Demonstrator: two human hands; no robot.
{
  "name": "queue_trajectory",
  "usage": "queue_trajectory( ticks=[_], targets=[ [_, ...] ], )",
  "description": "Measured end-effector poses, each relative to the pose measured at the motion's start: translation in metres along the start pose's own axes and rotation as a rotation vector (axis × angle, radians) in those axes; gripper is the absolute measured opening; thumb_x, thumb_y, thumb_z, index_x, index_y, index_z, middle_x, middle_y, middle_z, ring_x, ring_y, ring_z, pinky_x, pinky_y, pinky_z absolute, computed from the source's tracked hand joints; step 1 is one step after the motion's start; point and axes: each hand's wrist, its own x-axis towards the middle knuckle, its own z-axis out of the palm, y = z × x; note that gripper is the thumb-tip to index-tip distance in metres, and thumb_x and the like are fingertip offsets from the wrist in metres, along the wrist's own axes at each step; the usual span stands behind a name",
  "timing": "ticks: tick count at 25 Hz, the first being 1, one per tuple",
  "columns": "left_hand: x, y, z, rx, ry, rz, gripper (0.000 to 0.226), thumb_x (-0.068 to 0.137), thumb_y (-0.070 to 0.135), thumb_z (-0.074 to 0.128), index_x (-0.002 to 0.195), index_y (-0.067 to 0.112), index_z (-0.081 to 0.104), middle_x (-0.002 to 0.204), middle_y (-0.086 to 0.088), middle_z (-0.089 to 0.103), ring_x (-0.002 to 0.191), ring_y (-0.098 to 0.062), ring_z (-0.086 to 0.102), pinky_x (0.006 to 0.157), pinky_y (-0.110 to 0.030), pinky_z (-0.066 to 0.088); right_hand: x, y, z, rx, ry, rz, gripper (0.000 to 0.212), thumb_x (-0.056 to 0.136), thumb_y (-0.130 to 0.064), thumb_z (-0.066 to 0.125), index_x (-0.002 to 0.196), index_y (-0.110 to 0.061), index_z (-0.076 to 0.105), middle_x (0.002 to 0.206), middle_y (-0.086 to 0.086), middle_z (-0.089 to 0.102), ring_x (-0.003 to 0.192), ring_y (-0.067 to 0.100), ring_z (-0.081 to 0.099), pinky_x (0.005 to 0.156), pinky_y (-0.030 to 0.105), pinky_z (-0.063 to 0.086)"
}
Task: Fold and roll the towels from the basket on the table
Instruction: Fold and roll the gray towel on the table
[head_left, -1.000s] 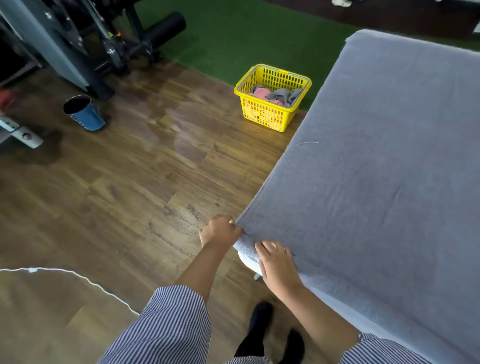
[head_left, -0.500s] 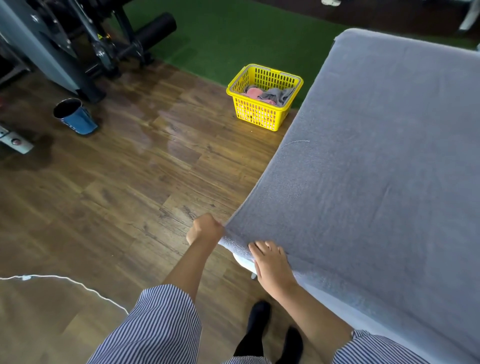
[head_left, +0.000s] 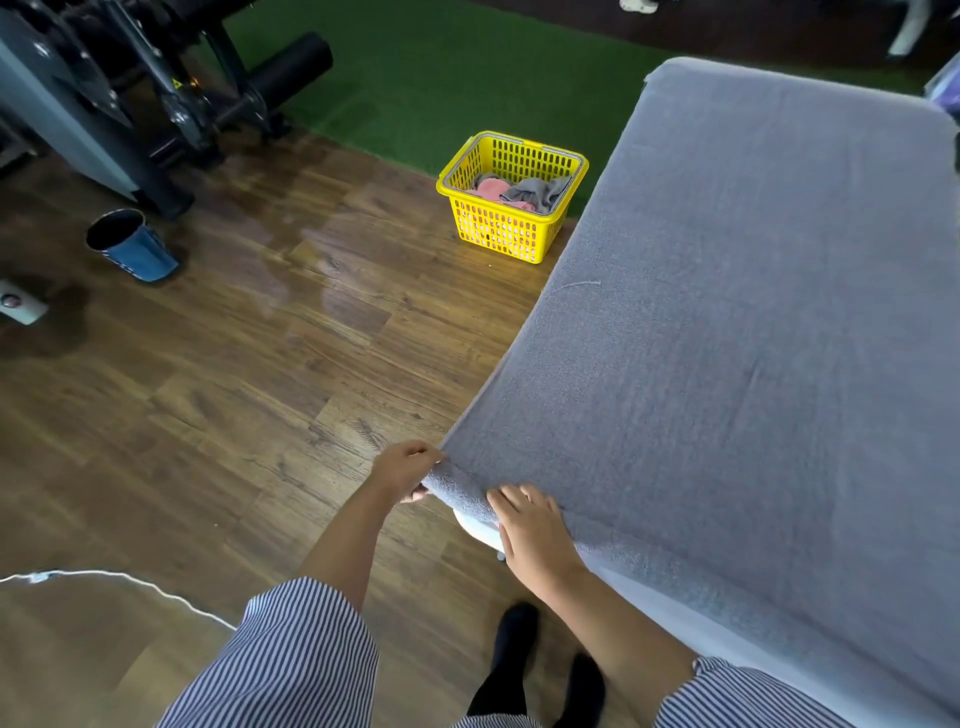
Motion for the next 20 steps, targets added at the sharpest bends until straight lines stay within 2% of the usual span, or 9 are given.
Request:
queue_trajectory(
  ticks=[3,7,9,12,14,15,17,20],
  targets=[
    [0.003,0.001,-0.004,-0.044,-0.034,-0.045,0.014,0.087,0.011,0.059,0.079,0.007,0.069,0.074,-0.008,0.05,0.057,-0.019,0.044,0.051,-0.025,0.039,0.0,0.0,-0.001,0.015,-0.006,-0.011,0.051,0.054,-0.014,0.084,0.098,-0.023,0.06,0.094,-0.011,0.062,0.084,0.013,0.062,0.066,0.025,0.051],
    [0.008,0.001,-0.011,0.049,0.06,0.0,0.02,0.086,0.022,0.066,0.075,0.006,0.067,0.066,-0.008,0.054,0.053,-0.018,0.052,0.05,-0.023,0.044,0.001,0.001,-0.003,0.028,-0.006,-0.026,0.051,0.054,-0.016,0.084,0.098,-0.024,0.059,0.093,-0.013,0.062,0.084,0.011,0.062,0.066,0.023,0.05],
    [0.008,0.002,-0.014,-0.05,0.02,0.001,0.026,0.084,0.026,0.071,0.08,0.001,0.068,0.068,-0.011,0.055,0.052,-0.018,0.054,0.051,-0.024,0.047,0.001,0.002,-0.004,0.041,-0.009,-0.033,0.051,0.056,-0.017,0.082,0.098,-0.024,0.055,0.093,-0.013,0.061,0.083,0.01,0.061,0.067,0.022,0.05],
    [0.0,0.002,-0.022,-0.1,-0.201,0.061,0.021,0.083,0.022,0.072,0.092,0.003,0.07,0.085,-0.007,0.057,0.072,-0.02,0.055,0.068,-0.029,0.05,0.0,0.005,-0.004,0.055,-0.017,-0.023,0.048,0.061,-0.019,0.08,0.099,-0.025,0.051,0.093,-0.013,0.06,0.082,0.009,0.06,0.067,0.021,0.049],
    [-0.004,0.0,-0.028,-0.012,-0.28,0.121,0.012,0.084,0.017,0.072,0.076,0.009,0.07,0.078,-0.002,0.062,0.079,-0.019,0.057,0.083,-0.033,0.051,0.001,0.008,-0.002,0.08,-0.028,-0.024,0.038,0.069,-0.02,0.074,0.099,-0.023,0.051,0.095,-0.009,0.059,0.084,0.013,0.06,0.069,0.025,0.049],
    [-0.003,-0.002,-0.03,0.019,-0.26,0.133,0.021,0.084,0.016,0.072,0.064,0.014,0.067,0.068,0.002,0.061,0.075,-0.017,0.059,0.085,-0.035,0.05,0.001,0.009,-0.001,0.096,-0.037,-0.026,0.028,0.076,-0.02,0.068,0.099,-0.022,0.052,0.097,-0.007,0.058,0.086,0.015,0.06,0.071,0.027,0.049],
    [0.0,-0.007,-0.029,0.104,-0.139,0.153,0.036,0.083,0.021,0.073,0.051,0.018,0.057,0.055,0.004,0.053,0.063,-0.013,0.056,0.075,-0.031,0.051,0.002,0.011,0.0,0.11,-0.037,-0.021,0.015,0.085,-0.023,0.053,0.099,-0.019,0.055,0.101,-0.003,0.057,0.089,0.018,0.06,0.074,0.031,0.049],
    [0.001,-0.012,-0.011,0.227,0.084,0.283,0.029,0.082,0.022,0.075,0.066,0.018,0.051,0.059,-0.001,0.048,0.053,-0.013,0.045,0.05,-0.018,0.038,0.001,0.013,0.003,0.113,-0.024,-0.042,0.016,0.084,-0.023,0.055,0.099,-0.017,0.057,0.101,-0.001,0.058,0.09,0.018,0.06,0.076,0.033,0.051]
  ],
)
